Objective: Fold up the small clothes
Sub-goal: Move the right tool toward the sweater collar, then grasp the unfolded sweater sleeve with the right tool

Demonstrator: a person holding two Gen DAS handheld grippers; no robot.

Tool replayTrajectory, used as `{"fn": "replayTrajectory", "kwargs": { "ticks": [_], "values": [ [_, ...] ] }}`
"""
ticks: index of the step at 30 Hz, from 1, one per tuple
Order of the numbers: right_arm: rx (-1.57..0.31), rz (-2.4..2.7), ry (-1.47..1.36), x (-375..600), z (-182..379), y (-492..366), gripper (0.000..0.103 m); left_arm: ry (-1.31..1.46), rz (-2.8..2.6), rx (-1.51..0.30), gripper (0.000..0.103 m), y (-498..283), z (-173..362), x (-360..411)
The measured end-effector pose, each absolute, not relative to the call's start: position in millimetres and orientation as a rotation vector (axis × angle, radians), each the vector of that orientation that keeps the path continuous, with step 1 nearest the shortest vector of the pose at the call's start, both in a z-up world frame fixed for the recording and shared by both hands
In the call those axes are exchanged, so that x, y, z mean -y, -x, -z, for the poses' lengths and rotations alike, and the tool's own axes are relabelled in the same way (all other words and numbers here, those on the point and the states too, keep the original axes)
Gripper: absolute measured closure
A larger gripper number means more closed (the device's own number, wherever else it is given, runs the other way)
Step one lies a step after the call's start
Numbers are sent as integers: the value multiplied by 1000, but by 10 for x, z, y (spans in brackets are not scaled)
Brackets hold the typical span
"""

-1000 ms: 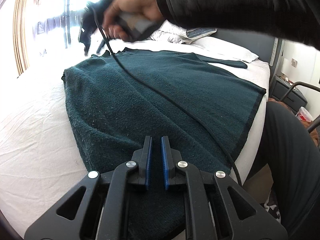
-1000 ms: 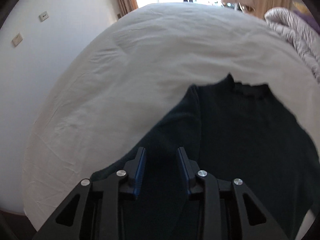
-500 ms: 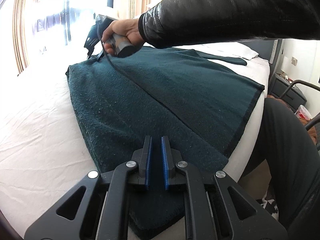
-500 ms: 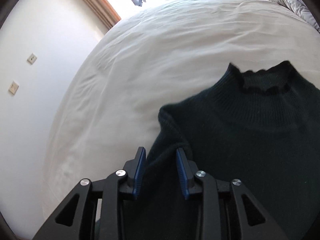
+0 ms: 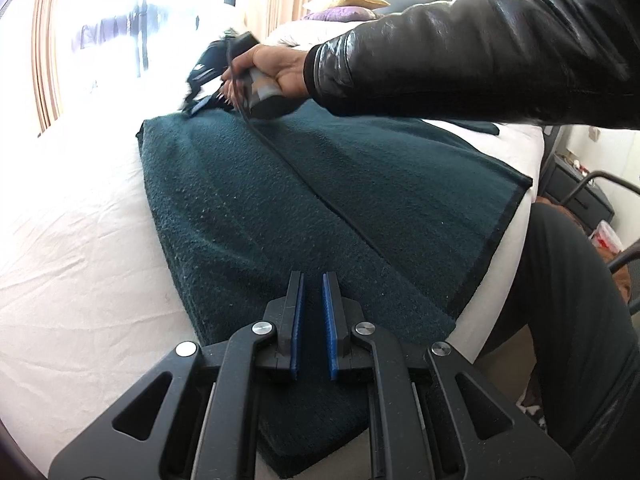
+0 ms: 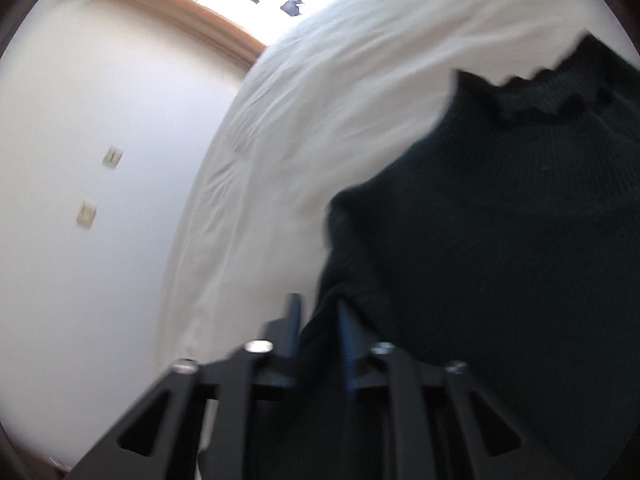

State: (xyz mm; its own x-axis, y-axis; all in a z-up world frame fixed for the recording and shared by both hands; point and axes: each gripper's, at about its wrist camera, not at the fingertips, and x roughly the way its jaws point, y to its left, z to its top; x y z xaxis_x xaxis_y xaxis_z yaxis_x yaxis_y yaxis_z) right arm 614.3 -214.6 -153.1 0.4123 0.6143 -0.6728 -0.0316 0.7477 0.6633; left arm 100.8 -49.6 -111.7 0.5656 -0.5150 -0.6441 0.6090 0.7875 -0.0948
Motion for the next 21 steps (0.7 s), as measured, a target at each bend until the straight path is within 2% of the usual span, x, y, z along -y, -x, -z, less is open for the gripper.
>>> {"fn": "replayTrajectory", "kwargs": {
  "ticks": [1,2,3,4,6,11,18,21],
  "values": [
    [-1067,-412,-677,2233,1497,-6141,91,-137,662,-713,94,-1011,1113,486],
    [-1019,-371,-672,2284,1391,-6084,82,-131,660,-717,94,-1017,1112,485],
    [-966,-355,-646,2325,1262,-5983,59,-131,657,-717,94,-1018,1112,489],
    [-934,-366,-628,2359,1163,-5862,53,-135,654,-714,94,-1012,1112,496],
    [-946,-477,-643,2264,1090,-5555,53,-142,646,-707,94,-991,1115,508],
    [-1140,-668,-674,1777,1438,-5033,53,-161,604,-721,94,-944,1066,566],
    [-1156,-631,-670,1684,1440,-4757,54,-179,567,-744,94,-841,1018,577],
    [-1177,-703,-685,1705,1331,-4499,51,-173,553,-749,94,-828,1012,593]
  ]
}}
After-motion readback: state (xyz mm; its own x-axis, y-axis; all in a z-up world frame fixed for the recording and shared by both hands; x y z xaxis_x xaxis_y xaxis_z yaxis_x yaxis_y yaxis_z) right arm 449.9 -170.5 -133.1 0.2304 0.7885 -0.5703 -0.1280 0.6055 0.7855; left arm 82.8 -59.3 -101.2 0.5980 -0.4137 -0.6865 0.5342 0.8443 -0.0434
